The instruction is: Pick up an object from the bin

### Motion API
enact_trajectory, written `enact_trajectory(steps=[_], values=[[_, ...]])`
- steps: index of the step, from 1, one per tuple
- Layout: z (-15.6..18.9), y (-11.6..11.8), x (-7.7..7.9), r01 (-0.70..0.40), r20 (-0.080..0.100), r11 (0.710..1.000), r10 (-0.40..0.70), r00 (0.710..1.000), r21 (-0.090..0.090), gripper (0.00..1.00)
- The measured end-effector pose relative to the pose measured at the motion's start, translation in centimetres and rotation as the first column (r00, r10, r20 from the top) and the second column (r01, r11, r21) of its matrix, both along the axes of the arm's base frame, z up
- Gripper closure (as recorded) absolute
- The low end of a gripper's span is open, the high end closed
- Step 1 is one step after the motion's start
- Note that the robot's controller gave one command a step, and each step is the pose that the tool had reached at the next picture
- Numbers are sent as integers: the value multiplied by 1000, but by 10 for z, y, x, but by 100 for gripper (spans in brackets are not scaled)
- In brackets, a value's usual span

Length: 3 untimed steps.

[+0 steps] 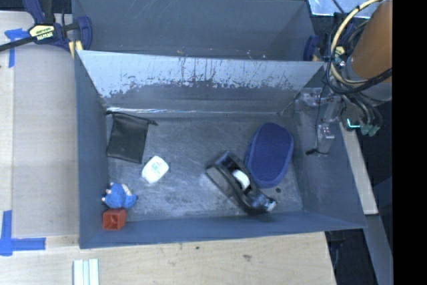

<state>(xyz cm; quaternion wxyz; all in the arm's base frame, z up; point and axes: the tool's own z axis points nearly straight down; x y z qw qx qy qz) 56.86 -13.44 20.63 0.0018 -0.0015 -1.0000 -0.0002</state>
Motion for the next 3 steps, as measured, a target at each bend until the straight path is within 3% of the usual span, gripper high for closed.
enact_trajectory(steps=[1,2,3], values=[[-135,5,40,-329,4,944,329,944,-1,0],[-105,37,-46,-758,7,652,758,652,-4,0],[-97,17,-25,-982,5,189,982,189,-5,0]])
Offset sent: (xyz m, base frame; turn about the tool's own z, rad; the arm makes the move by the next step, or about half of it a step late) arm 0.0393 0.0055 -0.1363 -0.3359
